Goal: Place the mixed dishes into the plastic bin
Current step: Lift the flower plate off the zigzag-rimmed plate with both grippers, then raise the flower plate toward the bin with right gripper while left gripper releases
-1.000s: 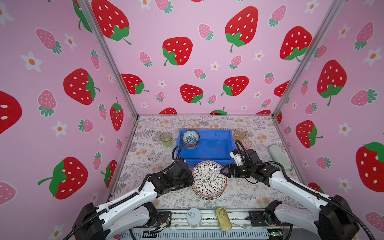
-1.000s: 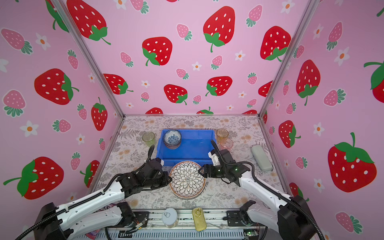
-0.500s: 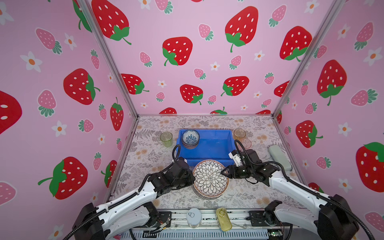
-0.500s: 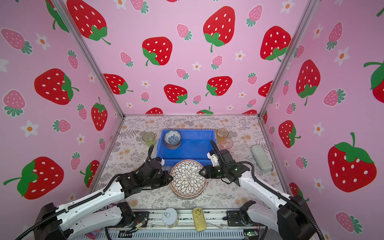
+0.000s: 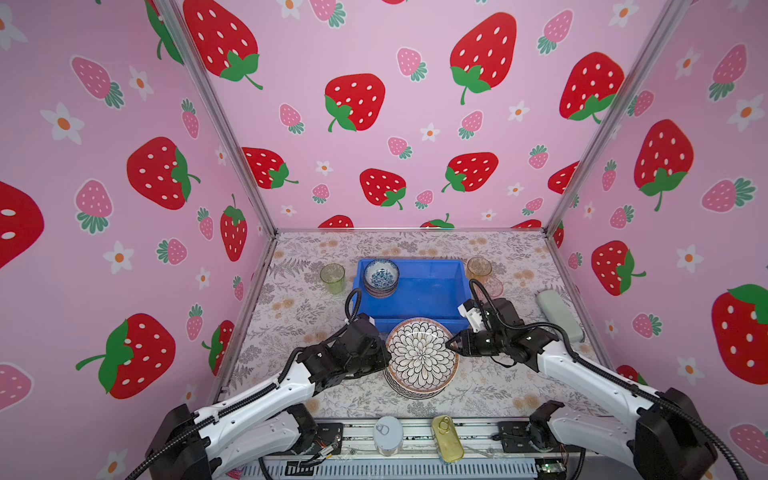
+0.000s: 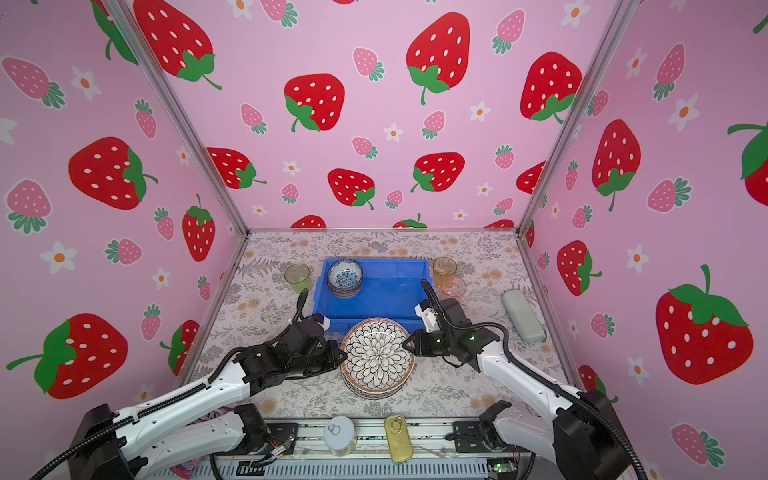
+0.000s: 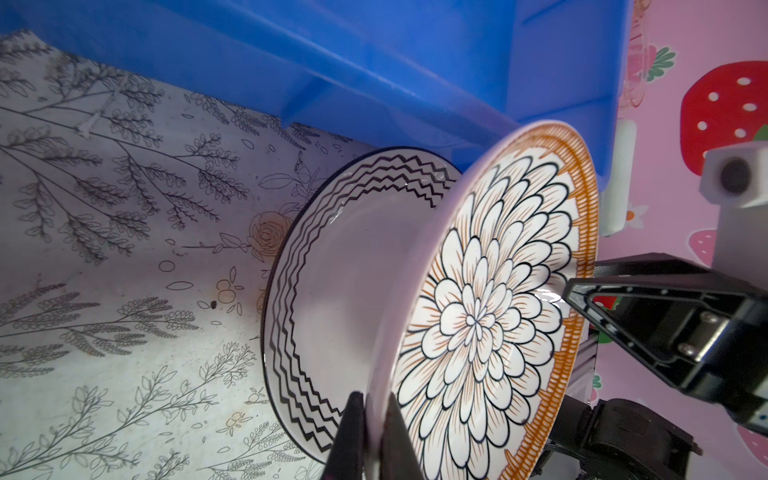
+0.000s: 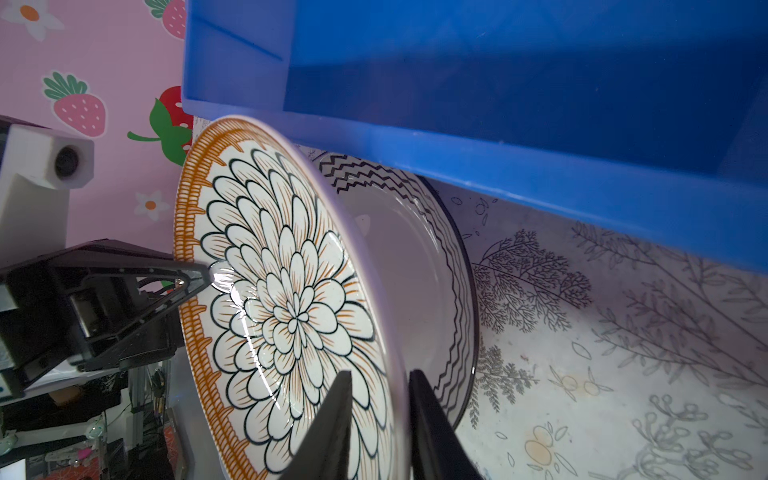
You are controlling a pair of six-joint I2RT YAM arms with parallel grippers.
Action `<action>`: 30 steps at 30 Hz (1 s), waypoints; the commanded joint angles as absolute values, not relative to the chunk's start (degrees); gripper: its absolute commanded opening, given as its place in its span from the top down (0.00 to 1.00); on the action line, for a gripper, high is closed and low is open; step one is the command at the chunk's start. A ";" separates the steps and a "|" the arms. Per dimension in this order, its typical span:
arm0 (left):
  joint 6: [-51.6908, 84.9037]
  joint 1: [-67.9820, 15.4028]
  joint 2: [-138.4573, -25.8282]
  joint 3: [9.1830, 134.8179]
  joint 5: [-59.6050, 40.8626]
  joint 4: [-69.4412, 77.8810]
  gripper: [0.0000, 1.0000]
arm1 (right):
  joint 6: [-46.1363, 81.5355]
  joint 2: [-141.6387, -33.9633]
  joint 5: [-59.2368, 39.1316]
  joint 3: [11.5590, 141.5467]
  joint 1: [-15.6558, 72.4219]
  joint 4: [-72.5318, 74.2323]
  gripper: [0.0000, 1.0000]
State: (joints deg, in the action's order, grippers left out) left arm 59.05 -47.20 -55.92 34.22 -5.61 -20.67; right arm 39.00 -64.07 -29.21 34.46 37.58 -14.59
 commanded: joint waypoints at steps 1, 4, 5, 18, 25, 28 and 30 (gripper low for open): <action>60.46 -47.35 -55.11 36.76 -7.54 -12.99 1.00 | 39.14 -64.09 -30.35 34.81 37.51 -13.45 0.79; 60.62 -47.31 -55.37 36.74 -7.54 -12.70 1.00 | 39.24 -64.06 -30.71 34.75 37.52 -13.27 0.85; 60.64 -47.32 -55.46 36.74 -7.48 -12.65 1.00 | 39.37 -63.90 -30.78 34.72 37.53 -13.34 0.88; 61.00 -47.38 -56.08 36.92 -9.02 -12.63 0.99 | 40.76 -62.22 -31.77 35.51 37.53 -13.41 1.00; 60.44 -47.33 -54.69 37.91 -8.18 -14.77 0.69 | 42.26 -61.72 -32.85 37.04 37.27 -14.13 1.00; 59.86 -47.20 -53.80 38.50 -6.20 -16.49 0.61 | 42.73 -61.60 -33.09 38.00 37.00 -14.58 1.00; 59.68 -47.21 -53.21 38.78 -5.81 -17.04 0.56 | 42.89 -61.51 -33.26 38.86 36.91 -15.05 1.00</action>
